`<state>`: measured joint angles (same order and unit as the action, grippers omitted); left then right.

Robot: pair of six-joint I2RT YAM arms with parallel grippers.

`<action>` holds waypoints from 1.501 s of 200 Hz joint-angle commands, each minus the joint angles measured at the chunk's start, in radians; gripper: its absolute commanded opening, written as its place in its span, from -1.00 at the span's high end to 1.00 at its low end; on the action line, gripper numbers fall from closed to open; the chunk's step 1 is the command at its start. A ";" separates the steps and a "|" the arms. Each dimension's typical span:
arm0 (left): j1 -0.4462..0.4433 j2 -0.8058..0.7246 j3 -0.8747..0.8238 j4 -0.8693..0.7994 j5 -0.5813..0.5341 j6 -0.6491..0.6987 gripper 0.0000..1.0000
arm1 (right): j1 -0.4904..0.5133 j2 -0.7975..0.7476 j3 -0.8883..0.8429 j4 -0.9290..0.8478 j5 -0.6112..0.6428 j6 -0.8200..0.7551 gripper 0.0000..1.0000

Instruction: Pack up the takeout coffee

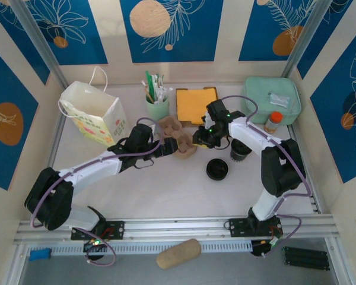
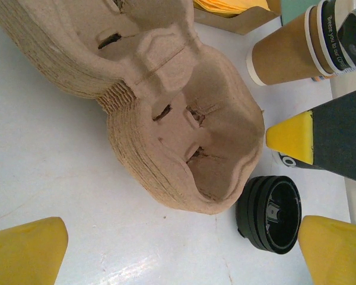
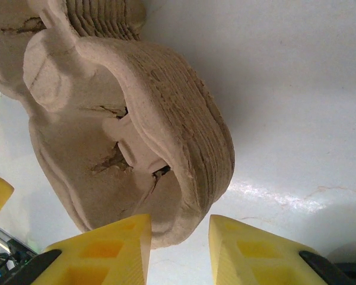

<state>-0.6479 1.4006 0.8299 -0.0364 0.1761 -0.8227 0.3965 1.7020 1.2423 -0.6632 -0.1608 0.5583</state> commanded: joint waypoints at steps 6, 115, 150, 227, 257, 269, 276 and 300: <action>0.009 0.014 0.003 0.023 0.016 -0.007 -0.99 | -0.004 0.012 0.022 0.002 -0.030 0.001 0.40; 0.009 0.014 -0.008 0.026 0.019 -0.009 -0.99 | 0.013 -0.010 0.040 -0.002 -0.044 0.005 0.62; 0.009 0.018 -0.006 0.028 0.020 -0.009 -0.99 | 0.003 -0.030 0.022 0.038 -0.088 0.045 0.67; 0.008 0.027 -0.003 0.031 0.025 -0.011 -0.99 | -0.060 -0.057 -0.077 0.179 -0.235 0.140 0.71; 0.009 0.027 0.000 0.032 0.025 -0.012 -0.99 | -0.065 -0.070 -0.089 0.158 -0.192 0.128 0.44; 0.008 0.030 0.000 0.032 0.025 -0.013 -0.99 | -0.064 -0.070 -0.090 0.147 -0.177 0.119 0.33; 0.009 0.032 0.000 0.033 0.026 -0.013 -0.99 | -0.064 -0.068 -0.090 0.142 -0.174 0.116 0.31; 0.008 0.041 0.001 0.039 0.028 -0.015 -0.99 | -0.059 -0.049 -0.087 0.141 -0.172 0.108 0.25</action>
<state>-0.6479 1.4212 0.8299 -0.0181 0.1837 -0.8330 0.3370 1.6642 1.1625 -0.5022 -0.3355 0.6807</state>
